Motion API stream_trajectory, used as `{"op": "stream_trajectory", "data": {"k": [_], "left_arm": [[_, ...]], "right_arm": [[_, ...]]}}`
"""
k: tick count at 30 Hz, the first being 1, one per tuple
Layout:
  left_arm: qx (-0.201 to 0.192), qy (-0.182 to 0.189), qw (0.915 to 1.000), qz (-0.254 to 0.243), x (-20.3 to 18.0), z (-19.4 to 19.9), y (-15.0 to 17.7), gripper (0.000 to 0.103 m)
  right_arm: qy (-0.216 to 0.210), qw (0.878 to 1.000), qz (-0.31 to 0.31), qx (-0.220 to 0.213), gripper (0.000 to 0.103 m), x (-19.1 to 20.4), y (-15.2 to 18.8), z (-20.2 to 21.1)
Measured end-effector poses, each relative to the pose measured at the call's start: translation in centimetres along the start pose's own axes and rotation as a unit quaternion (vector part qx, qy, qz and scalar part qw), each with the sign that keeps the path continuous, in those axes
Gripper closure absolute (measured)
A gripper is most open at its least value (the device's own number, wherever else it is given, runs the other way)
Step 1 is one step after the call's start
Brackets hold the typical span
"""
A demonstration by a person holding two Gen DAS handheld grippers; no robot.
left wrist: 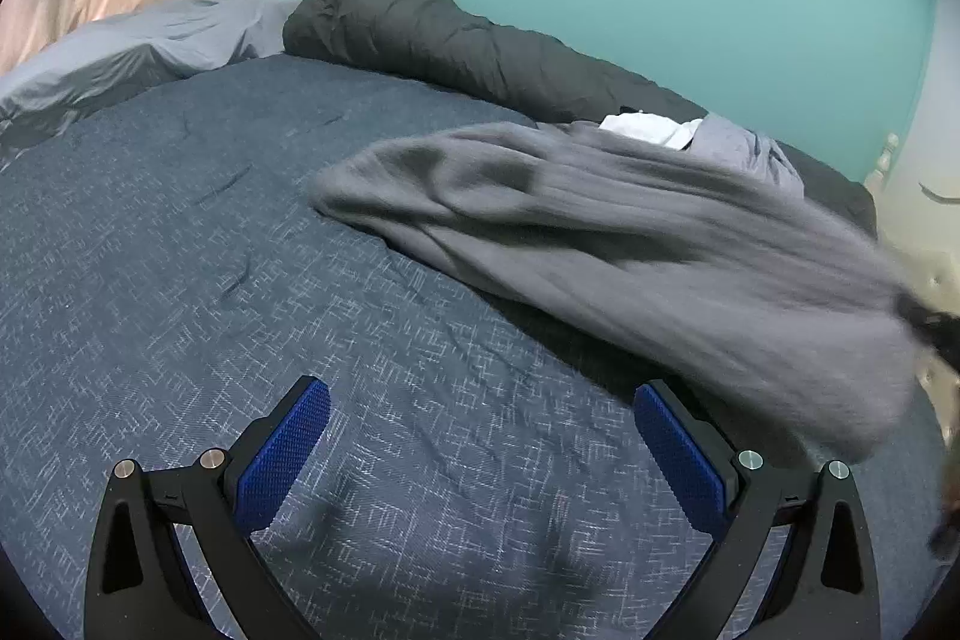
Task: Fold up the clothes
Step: 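Grasp the grey hoodie again with the right tool and lift it, then drag the grey hoodie across the sheet and release it flat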
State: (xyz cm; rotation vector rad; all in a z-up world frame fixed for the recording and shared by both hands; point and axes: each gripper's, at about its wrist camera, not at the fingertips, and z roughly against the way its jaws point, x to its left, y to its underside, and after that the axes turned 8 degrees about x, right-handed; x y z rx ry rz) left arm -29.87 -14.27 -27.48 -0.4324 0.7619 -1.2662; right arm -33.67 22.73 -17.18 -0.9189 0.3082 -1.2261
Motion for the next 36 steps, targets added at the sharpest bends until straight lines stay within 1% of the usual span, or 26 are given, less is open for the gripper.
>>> {"op": "stream_trajectory", "data": {"k": [2,3,6,8,9,10,12,13,14,15,16,17,19,20,23,27,30,33,36], "left_arm": [[-0.003,-0.004,1.0,-0.005,-0.1,0.2,0.1,0.0],[-0.003,-0.008,0.9999,-0.008,-0.2,0.2,0.1,0.0],[-0.001,-0.007,0.9999,-0.009,-0.4,0.2,0.2,0.0],[0.001,-0.006,0.9999,-0.011,-0.5,0.2,0.3,0.0],[0.001,-0.007,0.9999,-0.013,-0.6,0.1,0.4,0.0],[0.002,-0.009,0.9998,-0.016,-0.7,0.1,0.4,0.0],[0.003,-0.013,0.9997,-0.02,-0.7,-0.1,0.6,0.0],[0.004,-0.015,0.9996,-0.022,-0.8,-0.2,0.6,0.0],[0.006,-0.015,0.9996,-0.023,-0.7,-0.3,0.7,0.0],[0.009,-0.014,0.9996,-0.023,-0.7,-0.5,0.7,0.0],[0.01,-0.015,0.9996,-0.023,-0.7,-0.6,0.7,0.0],[0.01,-0.015,0.9996,-0.022,-0.7,-0.6,0.7,0.0],[0.011,-0.015,0.9996,-0.02,-0.6,-0.7,0.7,0.0],[0.011,-0.014,0.9996,-0.019,-0.6,-0.7,0.8,0.0],[0.014,-0.016,0.9996,-0.018,-0.5,-0.9,0.9,0.0],[0.017,-0.017,0.9995,-0.019,-0.5,-1.2,1.0,0.0],[0.019,-0.016,0.9995,-0.017,-0.3,-1.5,1.1,0.0],[0.021,-0.018,0.9994,-0.02,-0.3,-1.8,1.3,0.0],[0.021,-0.018,0.9994,-0.022,-0.2,-2.0,1.3,0.0]], "right_arm": [[0.029,0.999,-0.016,-0.01,0.097,-2.6,0.8,3.0],[0.042,0.999,-0.025,-0.008,0.097,-3.9,1.3,3.7],[0.096,0.993,-0.051,0.04,0.097,-8.5,4.2,3.6],[0.116,0.988,-0.071,0.071,0.096,-11.1,5.9,2.7],[0.119,0.986,-0.083,0.082,0.096,-12.1,6.4,2.2],[0.118,0.984,-0.096,0.09,0.094,-12.8,6.8,1.8],[0.127,0.982,-0.106,0.092,0.089,-13.4,7.1,1.5],[0.14,0.98,-0.11,0.089,0.081,-13.4,6.9,1.5],[0.152,0.978,-0.113,0.082,0.079,-13.3,6.5,1.6],[0.155,0.979,-0.117,0.069,0.078,-13.3,6.0,1.9],[0.152,0.98,-0.119,0.053,0.069,-13.1,5.5,2.3],[0.148,0.981,-0.119,0.038,0.064,-12.8,4.8,2.8],[0.132,0.985,-0.107,0.027,0.062,-11.8,3.6,2.6],[0.123,0.987,-0.101,0.024,0.057,-11.3,3.1,2.4],[0.085,0.992,-0.08,0.042,0.045,-8.7,2.0,-0.4],[0.039,0.995,-0.028,0.086,0.038,-3.4,1.4,-6.2],[0.019,0.992,0.012,0.122,0.036,0.7,1.4,-10.8],[0.006,0.99,0.029,0.139,0.034,3.2,1.8,-13.7],[-0.005,0.988,0.03,0.149,0.032,5.2,1.9,-16.5]]}}
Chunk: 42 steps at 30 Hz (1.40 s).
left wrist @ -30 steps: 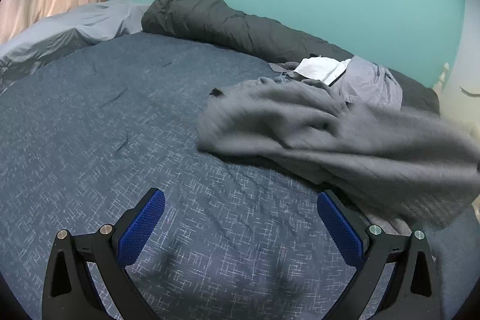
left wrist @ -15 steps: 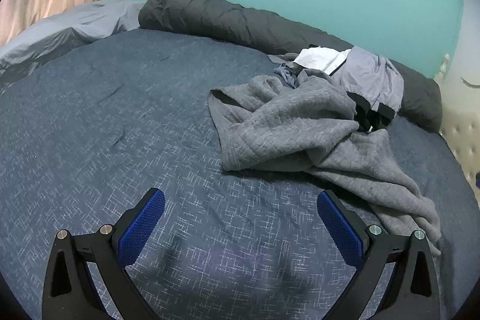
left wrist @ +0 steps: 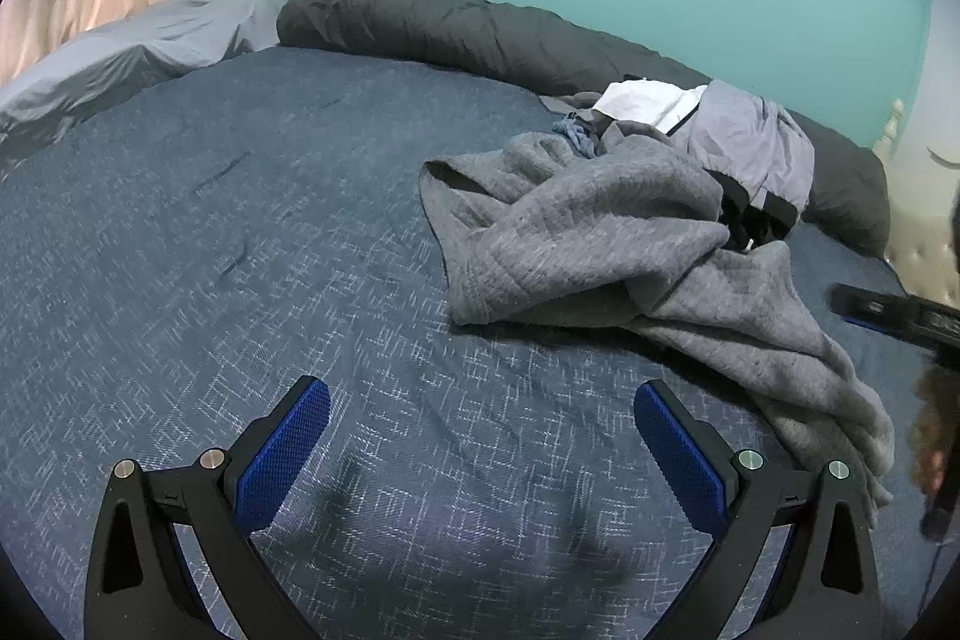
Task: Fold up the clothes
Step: 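Drag the grey hoodie across the sheet and release it flat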
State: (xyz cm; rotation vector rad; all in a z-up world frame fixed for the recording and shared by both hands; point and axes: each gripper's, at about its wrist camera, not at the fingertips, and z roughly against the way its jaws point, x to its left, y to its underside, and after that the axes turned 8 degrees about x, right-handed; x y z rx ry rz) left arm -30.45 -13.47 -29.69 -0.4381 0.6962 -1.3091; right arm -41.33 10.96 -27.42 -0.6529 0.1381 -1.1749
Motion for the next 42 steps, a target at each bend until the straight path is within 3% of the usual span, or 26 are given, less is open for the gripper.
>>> {"op": "stream_trajectory", "data": {"k": [6,8,9,11,13,21,25,30,33,36,38,42], "left_arm": [[0.002,0.0,1.0,0.002,0.5,-0.4,0.1,0.0],[0.003,-0.002,1.0,0.0,0.4,-0.5,0.2,0.0],[0.003,-0.001,1.0,-0.001,0.4,-0.5,0.2,0.0],[0.004,0.0,1.0,-0.001,0.4,-0.6,0.2,0.0],[0.004,0.001,1.0,0.003,0.5,-0.6,0.2,0.0],[0.005,0.004,1.0,-0.001,0.1,-0.4,0.4,0.0],[0.004,0.008,1.0,-0.003,-0.2,-0.3,0.5,0.0],[0.003,0.012,0.9999,-0.003,-0.4,-0.2,0.4,0.0],[0.004,0.014,0.9999,-0.003,-0.6,-0.4,0.5,0.0],[0.007,0.016,0.9998,-0.009,-0.9,-0.5,0.6,0.0],[0.009,0.017,0.9998,-0.01,-1.1,-0.6,0.7,0.0],[0.012,0.021,0.9996,-0.012,-1.3,-0.7,0.8,0.0]], "right_arm": [[0.033,0.999,0.007,0.015,0.034,1.6,-1.4,-3.9],[0.048,0.999,0.01,0.022,0.068,1.6,-1.6,-4.8],[0.056,0.998,0.008,0.026,0.074,1.3,-1.6,-5.0],[0.054,0.998,0.003,0.027,0.096,0.8,-1.6,-5.0],[0.054,0.998,0.0,0.015,0.098,0.3,-1.4,-3.9],[0.084,0.994,-0.026,-0.07,0.098,-3.3,0.2,5.5],[0.121,0.986,-0.068,-0.096,0.098,-7.9,1.7,10.2],[0.153,0.979,-0.109,-0.082,0.098,-13.5,4.1,13.0],[0.145,0.98,-0.133,-0.022,0.097,-16.2,5.9,11.5],[0.162,0.977,-0.135,-0.007,0.083,-16.3,7.3,10.9],[0.164,0.977,-0.132,-0.03,0.063,-15.5,7.2,11.6],[0.134,0.984,-0.098,-0.072,0.049,-13.2,5.7,12.8]]}}
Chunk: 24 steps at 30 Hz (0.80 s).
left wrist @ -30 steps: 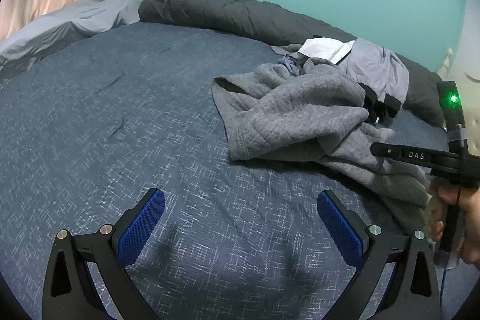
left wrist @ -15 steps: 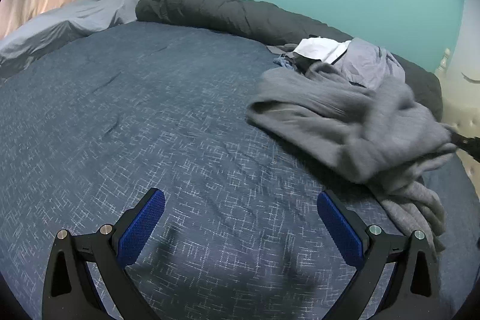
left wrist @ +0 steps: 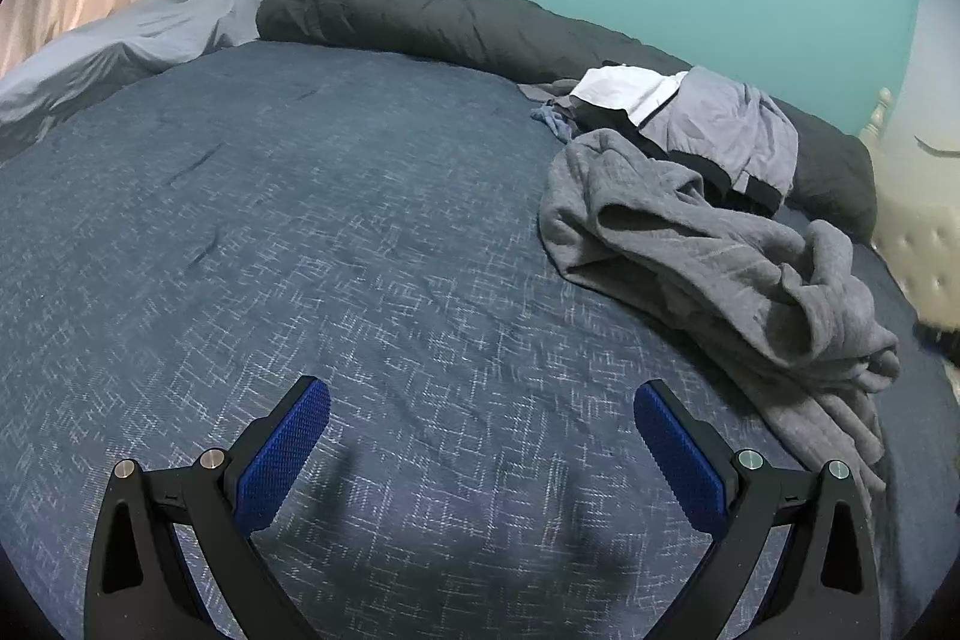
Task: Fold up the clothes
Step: 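Drag the grey hoodie across the sheet and release it flat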
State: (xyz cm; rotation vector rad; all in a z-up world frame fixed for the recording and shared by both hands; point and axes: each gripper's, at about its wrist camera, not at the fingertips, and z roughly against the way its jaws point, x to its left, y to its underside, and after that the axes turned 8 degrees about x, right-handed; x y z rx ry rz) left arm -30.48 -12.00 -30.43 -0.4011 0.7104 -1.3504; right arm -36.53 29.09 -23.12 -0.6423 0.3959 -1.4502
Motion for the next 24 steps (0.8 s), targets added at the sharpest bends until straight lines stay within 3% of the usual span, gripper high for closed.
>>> {"op": "stream_trajectory", "data": {"k": [3,6,11,12,14,17,20,24], "left_arm": [[0.003,0.003,1.0,-0.002,-0.2,-0.1,0.1,0.0],[0.005,0.009,0.9999,-0.007,-0.4,-0.2,0.0,0.0],[0.009,0.022,0.9997,-0.012,-0.9,-0.3,0.1,0.0],[0.008,0.023,0.9996,-0.013,-0.9,-0.3,0.1,0.0],[0.008,0.026,0.9995,-0.013,-0.9,-0.2,0.1,0.0],[0.011,0.037,0.9992,-0.009,-1.0,-0.3,0.0,0.0],[0.016,0.045,0.9989,-0.005,-1.3,-0.5,0.1,0.0],[0.023,0.057,0.9981,-0.013,-2.5,-0.3,0.5,0.0]], "right_arm": [[-0.039,0.999,0.033,0.006,0.038,3.3,-1.2,-0.7],[-0.046,0.997,0.055,0.031,0.033,6.3,-1.5,-2.5],[-0.014,0.994,0.085,0.074,0.033,8.6,-0.9,-6.1],[-0.01,0.993,0.09,0.079,0.036,8.7,-0.6,-6.5],[-0.013,0.992,0.094,0.084,0.061,8.4,0.0,-7.0],[-0.022,0.992,0.093,0.086,0.083,8.1,0.4,-7.5],[-0.037,0.992,0.09,0.083,0.096,8.1,0.9,-7.1],[-0.058,0.99,0.104,0.08,0.097,8.5,2.5,-5.6]]}}
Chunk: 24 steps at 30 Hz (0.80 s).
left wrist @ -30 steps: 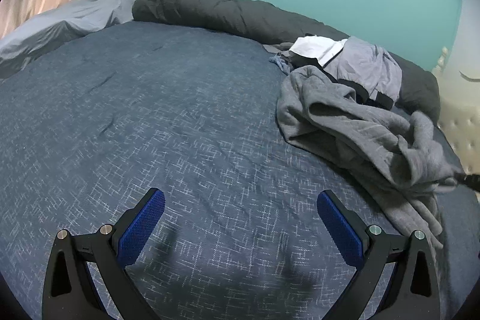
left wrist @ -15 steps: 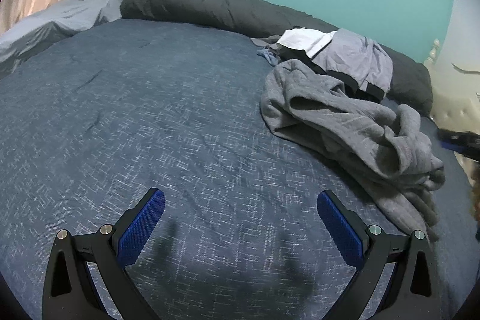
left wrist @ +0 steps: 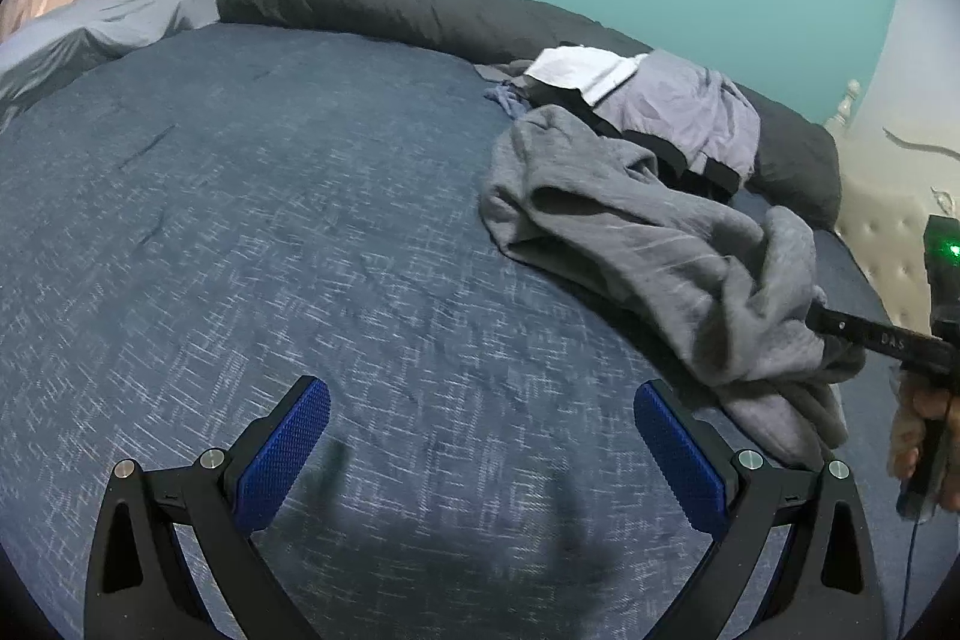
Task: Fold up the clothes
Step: 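Drag the grey hoodie across the sheet and release it flat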
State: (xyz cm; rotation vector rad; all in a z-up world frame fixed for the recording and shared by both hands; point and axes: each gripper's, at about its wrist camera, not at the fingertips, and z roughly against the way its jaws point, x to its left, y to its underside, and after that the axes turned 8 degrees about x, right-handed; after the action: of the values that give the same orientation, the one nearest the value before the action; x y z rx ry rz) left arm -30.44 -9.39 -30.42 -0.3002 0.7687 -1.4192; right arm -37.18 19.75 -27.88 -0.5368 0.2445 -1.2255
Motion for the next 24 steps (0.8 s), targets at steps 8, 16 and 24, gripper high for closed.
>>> {"op": "stream_trajectory", "data": {"k": [8,16,24], "left_arm": [[0.021,0.046,0.9987,-0.008,-2.9,0.9,1.7,0.0],[0.049,0.054,0.9971,-0.022,-4.7,0.4,2.0,0.0],[0.076,0.049,0.9948,-0.048,-7.2,-2.1,2.4,0.0]], "right_arm": [[-0.05,0.998,0.033,0.029,0.098,2.2,3.9,2.2],[-0.057,0.998,0.017,0.027,0.092,1.3,5.2,4.6],[-0.046,0.999,0.016,0.011,0.092,0.2,6.1,6.9]]}}
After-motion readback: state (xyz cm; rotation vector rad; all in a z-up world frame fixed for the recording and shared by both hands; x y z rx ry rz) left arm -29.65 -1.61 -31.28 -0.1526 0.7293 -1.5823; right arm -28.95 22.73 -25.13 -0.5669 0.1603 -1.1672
